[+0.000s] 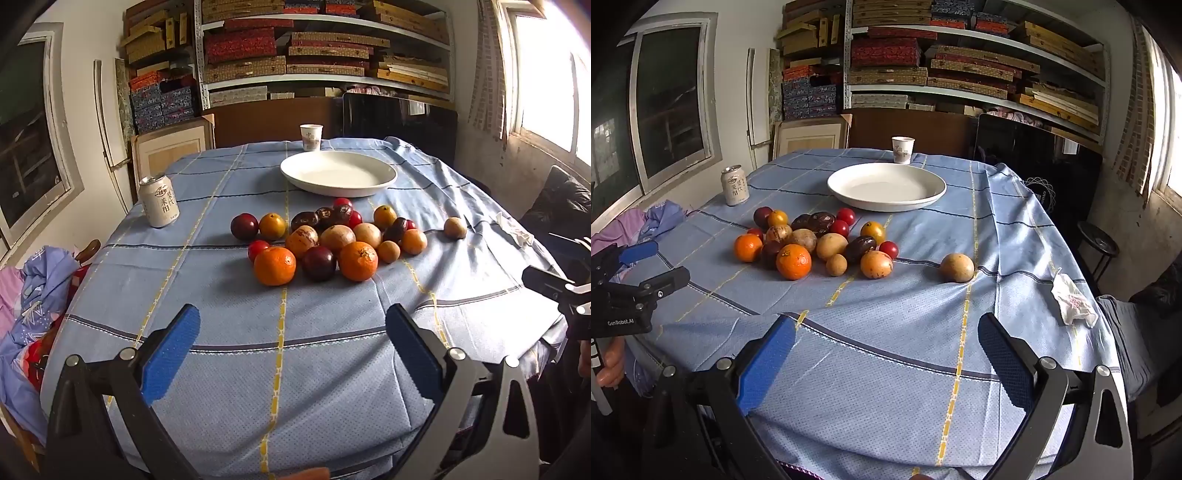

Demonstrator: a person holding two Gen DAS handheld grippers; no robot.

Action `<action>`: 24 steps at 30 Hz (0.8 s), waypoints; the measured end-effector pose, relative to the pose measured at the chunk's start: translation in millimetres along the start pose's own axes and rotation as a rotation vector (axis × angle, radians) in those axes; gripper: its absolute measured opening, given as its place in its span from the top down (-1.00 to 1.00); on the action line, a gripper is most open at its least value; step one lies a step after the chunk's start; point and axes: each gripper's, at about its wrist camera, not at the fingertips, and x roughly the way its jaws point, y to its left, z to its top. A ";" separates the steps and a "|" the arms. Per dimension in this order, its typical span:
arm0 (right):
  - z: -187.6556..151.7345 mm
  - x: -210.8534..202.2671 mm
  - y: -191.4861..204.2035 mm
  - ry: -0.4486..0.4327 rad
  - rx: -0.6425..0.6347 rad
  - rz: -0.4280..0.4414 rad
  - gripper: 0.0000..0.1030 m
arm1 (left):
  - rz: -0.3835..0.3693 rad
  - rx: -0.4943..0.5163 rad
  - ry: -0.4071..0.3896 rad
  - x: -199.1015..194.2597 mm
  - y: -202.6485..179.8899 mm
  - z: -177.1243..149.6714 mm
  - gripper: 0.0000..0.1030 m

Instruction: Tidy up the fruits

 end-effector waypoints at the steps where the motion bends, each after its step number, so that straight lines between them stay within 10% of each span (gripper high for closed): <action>1: 0.1 0.3 -0.4 0.000 0.000 0.001 -0.93 | 0.000 -0.002 0.002 0.4 0.0 0.0 -0.91; 24: -1.3 2.6 -2.8 0.010 0.011 0.006 -0.93 | 0.005 -0.023 0.020 8.0 4.8 -2.9 -0.91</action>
